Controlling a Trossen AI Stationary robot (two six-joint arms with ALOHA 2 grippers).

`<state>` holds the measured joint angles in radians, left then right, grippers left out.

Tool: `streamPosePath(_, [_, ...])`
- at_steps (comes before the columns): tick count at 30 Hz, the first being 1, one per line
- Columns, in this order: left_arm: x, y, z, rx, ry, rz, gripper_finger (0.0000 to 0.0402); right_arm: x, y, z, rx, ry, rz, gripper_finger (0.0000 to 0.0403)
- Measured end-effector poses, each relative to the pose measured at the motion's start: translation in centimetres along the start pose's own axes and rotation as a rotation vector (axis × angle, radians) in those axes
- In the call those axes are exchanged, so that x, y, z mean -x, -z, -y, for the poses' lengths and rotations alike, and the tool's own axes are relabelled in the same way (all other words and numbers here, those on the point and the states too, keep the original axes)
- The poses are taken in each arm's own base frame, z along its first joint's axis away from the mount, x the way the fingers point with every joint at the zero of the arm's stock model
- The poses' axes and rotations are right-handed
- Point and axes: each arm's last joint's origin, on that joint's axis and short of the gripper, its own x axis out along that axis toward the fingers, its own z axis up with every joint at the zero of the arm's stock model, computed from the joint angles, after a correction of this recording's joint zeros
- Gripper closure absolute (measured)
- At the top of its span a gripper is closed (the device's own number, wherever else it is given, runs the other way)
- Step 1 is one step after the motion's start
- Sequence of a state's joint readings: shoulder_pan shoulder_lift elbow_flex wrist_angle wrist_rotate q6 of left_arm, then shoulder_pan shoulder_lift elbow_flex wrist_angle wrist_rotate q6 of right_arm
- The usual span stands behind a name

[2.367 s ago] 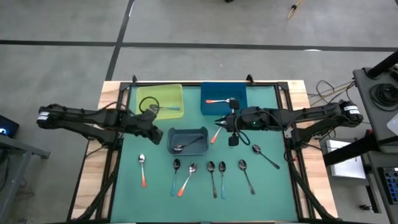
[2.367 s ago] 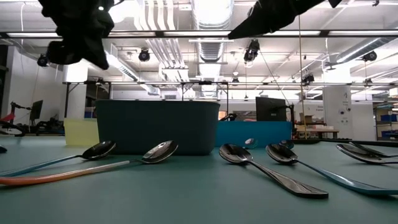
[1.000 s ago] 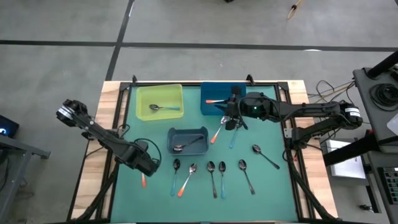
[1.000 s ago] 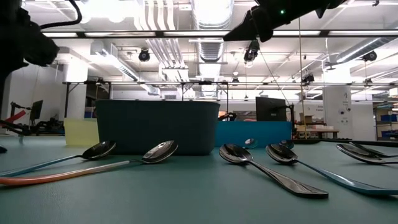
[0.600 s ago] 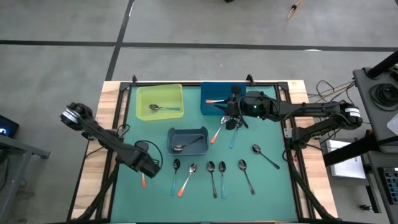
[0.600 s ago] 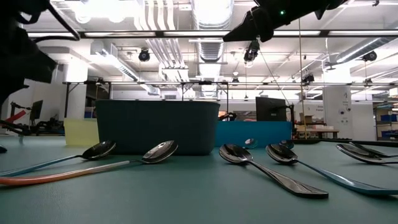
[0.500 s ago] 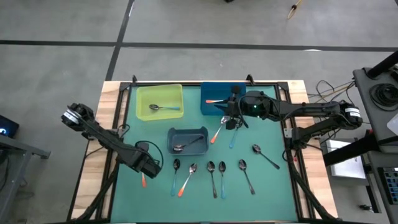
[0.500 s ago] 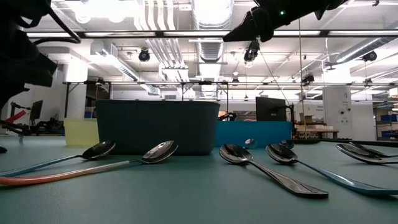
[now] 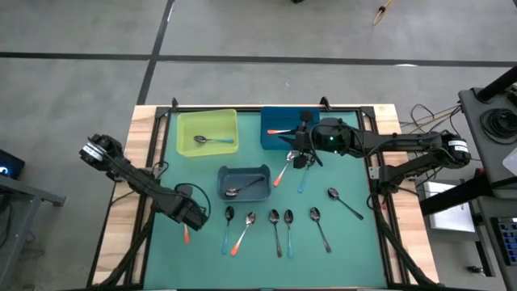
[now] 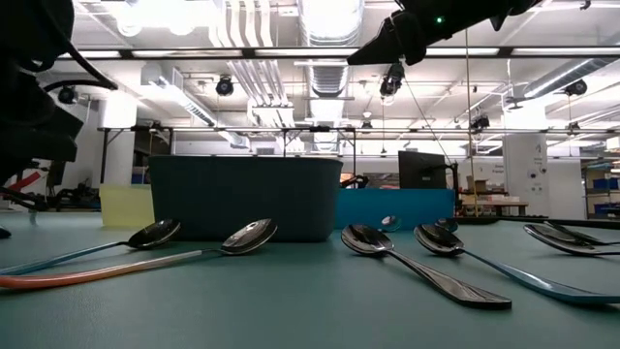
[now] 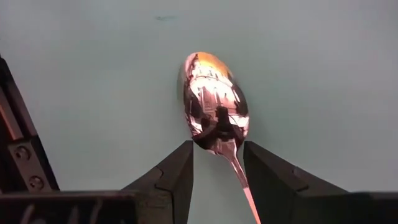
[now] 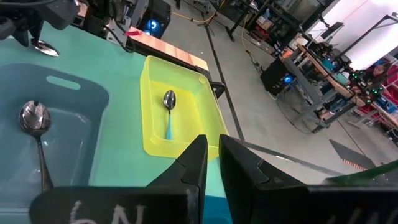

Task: Sort silverware by color (type)
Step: Put the orange spoon into the blue bin

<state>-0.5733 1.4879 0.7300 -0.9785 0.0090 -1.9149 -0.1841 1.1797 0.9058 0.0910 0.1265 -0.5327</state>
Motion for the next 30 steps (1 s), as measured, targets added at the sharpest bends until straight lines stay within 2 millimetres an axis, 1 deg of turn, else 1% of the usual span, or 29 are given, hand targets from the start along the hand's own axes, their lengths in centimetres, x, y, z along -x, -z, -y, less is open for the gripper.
streamPosePath(7, [-0.73,-0.13,-0.33,0.017,-0.005,0.002,0.0279,0.0,0.0,0.0,0.001,0.0,0.0,0.0369])
streamPosePath(11, [-0.79,-0.14,-0.36,0.032,-0.004,0.002,0.0289,0.0,0.0,0.0,0.002,0.0,0.0,0.0369])
streamPosePath(17, [-0.83,-0.16,-0.4,0.052,-0.006,0.004,0.0329,0.0,0.0,0.0,0.002,0.0,0.0,0.0369])
streamPosePath(24, [-0.88,-0.17,-0.44,0.067,-0.011,0.005,0.039,0.0,0.0,0.0,0.002,0.0,0.0,0.0369])
streamPosePath(26, [-0.88,-0.17,-0.44,0.07,-0.011,0.005,0.0398,0.0,0.0,0.0,0.003,0.0,0.0,0.0369])
streamPosePath(30, [-0.88,-0.16,-0.44,0.067,-0.011,0.005,0.04,0.0,0.0,0.0,0.003,0.0,0.0,0.0369])
